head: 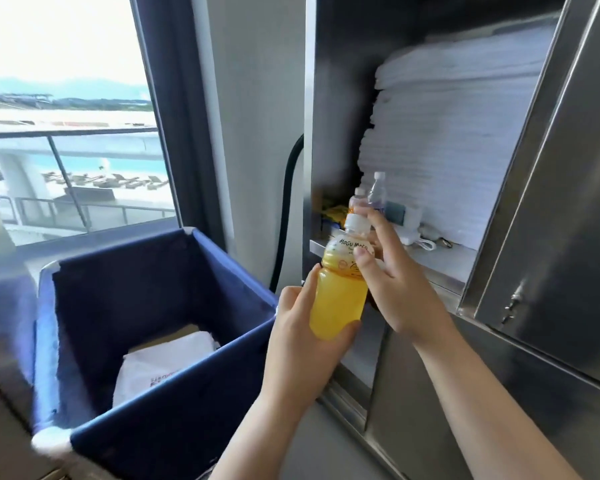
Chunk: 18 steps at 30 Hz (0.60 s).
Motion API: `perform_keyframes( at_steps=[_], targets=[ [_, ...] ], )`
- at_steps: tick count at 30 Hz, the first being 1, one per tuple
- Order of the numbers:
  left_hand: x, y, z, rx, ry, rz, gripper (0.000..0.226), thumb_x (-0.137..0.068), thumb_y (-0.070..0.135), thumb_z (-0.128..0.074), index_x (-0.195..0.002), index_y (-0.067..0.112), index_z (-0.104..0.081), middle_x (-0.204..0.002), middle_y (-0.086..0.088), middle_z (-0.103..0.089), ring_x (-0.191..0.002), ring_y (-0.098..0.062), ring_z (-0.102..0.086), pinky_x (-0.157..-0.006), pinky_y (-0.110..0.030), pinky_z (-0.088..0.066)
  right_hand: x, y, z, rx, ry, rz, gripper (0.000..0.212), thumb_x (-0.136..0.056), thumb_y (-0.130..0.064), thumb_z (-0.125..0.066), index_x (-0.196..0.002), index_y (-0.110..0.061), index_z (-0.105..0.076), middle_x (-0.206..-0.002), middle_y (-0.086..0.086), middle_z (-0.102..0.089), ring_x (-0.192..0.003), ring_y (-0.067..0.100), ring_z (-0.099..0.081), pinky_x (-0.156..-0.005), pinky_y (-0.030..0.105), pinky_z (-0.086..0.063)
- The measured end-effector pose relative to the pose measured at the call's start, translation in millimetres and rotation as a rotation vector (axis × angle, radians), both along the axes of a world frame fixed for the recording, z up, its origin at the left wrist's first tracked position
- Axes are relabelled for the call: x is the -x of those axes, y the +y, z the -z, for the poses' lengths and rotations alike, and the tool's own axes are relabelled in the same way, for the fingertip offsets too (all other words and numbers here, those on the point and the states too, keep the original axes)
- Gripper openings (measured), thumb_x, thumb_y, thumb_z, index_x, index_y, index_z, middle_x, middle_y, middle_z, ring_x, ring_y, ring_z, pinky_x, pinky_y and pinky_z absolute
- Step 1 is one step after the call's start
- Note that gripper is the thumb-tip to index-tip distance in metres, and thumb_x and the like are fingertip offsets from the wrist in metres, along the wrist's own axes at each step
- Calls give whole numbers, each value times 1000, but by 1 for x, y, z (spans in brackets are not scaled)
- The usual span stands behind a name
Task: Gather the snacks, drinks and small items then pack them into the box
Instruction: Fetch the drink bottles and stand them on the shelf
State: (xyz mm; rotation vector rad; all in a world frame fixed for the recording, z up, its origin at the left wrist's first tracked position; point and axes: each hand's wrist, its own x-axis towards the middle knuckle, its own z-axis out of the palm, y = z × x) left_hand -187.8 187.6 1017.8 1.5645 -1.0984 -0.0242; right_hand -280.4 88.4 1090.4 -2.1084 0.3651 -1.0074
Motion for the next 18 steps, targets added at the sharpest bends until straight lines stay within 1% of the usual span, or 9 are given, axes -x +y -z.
perform_keyframes(
  at_steps=[2, 3, 5, 8, 10, 12, 13, 16, 18],
  targets=[
    [-24, -39, -3, -4, -18, -2, 75, -65, 50, -69, -114, 77, -19, -102, 33, -38, -97, 20, -42, -67, 4, -36, -22, -40, 0, -1, 3, 14, 42, -101, -25, -38, -139, -44, -31, -142, -19, -41, -128, 0, -42, -105, 40, -40],
    [-34, -60, -6, -14, -23, -2, 75, -64, 52, -68, -114, 78, -18, -102, 33, -37, -98, 20, -41, -67, 0, -40, -31, -61, -1, -6, 3, 21, 42, -101, -26, -38, -138, -45, -31, -141, -18, -43, -127, 2, -44, -104, 40, -41],
    [-52, -104, -10, -57, -20, 6, 74, -62, 59, -63, -116, 78, -15, -103, 30, -38, -99, 16, -42, -70, -12, -44, -44, -103, -4, -16, 14, 44, 41, -101, -27, -39, -137, -45, -32, -142, -17, -42, -128, 4, -43, -105, 41, -40],
    [-70, -169, -9, -107, 0, 68, 77, -66, 59, -64, -125, 71, -18, -106, 27, -38, -98, 11, -44, -74, -15, -44, -57, -166, -5, -21, 47, 103, 41, -101, -28, -40, -138, -45, -32, -142, -14, -43, -129, 7, -43, -107, 39, -39],
    [-79, -206, -2, -129, 3, 94, 81, -69, 56, -66, -134, 62, -19, -106, 26, -38, -97, 8, -46, -76, -19, -48, -65, -203, 0, -23, 66, 116, 40, -101, -31, -40, -134, -51, -32, -136, -24, -44, -127, 4, -45, -102, 24, -41],
    [-88, -237, 9, -163, 1, 106, 84, -72, 55, -67, -139, 54, -17, -106, 26, -37, -98, 9, -45, -77, -19, -47, -74, -232, 7, -26, 89, 123, 41, -101, -29, -40, -125, -61, -31, -121, -40, -44, -119, -3, -47, -87, 2, -38],
    [-93, -250, 14, -180, 11, 112, 84, -73, 54, -68, -141, 51, -18, -108, 25, -38, -99, 8, -44, -79, -19, -46, -79, -243, 11, -30, 106, 130, 43, -101, -28, -41, -122, -64, -30, -116, -43, -45, -115, -5, -48, -82, 0, -38],
    [-108, -284, 26, -207, 46, 118, 84, -75, 49, -69, -143, 47, -19, -110, 24, -39, -97, 6, -47, -78, -17, -44, -94, -274, 22, -25, 151, 166, 43, -101, -26, -42, -125, -60, -31, -130, -25, -49, -119, 3, -50, -92, 12, -42],
    [-118, -309, 34, -215, 55, 121, 84, -76, 49, -69, -143, 47, -18, -111, 24, -39, -97, 3, -47, -75, -15, -43, -104, -296, 29, 10, 191, 208, 42, -100, -28, -43, -134, -50, -31, -137, -15, -48, -123, 7, -49, -93, 10, -41]
  ],
)
